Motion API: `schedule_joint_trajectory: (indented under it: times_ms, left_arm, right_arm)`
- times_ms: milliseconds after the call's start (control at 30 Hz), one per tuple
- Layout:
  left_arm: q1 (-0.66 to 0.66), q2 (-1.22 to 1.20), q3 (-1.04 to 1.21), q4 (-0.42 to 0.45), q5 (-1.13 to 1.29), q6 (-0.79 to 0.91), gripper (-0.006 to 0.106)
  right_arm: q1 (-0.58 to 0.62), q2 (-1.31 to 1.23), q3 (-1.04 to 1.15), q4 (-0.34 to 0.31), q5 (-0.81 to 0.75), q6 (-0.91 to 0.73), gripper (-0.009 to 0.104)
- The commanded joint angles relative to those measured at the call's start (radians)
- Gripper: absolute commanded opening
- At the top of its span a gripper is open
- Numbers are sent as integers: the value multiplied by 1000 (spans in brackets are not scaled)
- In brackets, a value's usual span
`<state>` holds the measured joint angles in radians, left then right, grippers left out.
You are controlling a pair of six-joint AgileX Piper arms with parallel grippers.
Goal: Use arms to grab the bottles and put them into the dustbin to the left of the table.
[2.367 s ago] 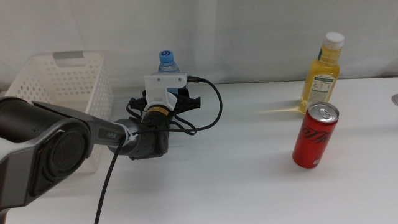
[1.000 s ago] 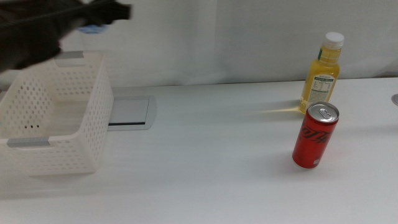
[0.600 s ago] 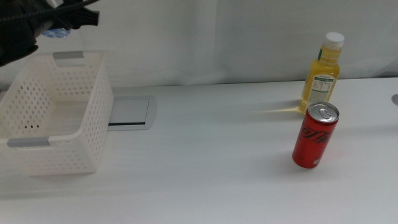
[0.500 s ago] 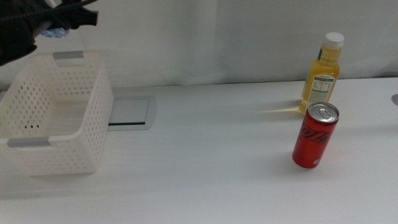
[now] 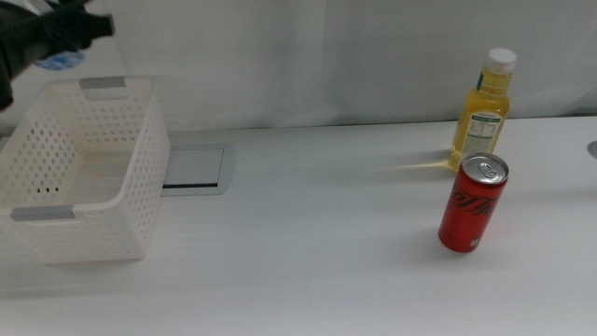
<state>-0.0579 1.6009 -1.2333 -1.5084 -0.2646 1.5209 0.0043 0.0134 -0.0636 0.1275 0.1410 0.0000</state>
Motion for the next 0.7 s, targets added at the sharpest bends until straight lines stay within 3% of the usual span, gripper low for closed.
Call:
schedule_joint_trajectory:
  times_ms: [0,367,667]
  left_arm:
    - [1,-20,29,166,62,-154,-3]
    - [71,-29,81,732,307,-767,-3]
    - [178,-56,81,1001,546,-1030,-3]
  right_arm:
    - [-4,-3,5,1,2,0,-3]
    - [-4,-3,5,1,2,0,-3]
    - [-4,-3,5,1,2,0,-3]
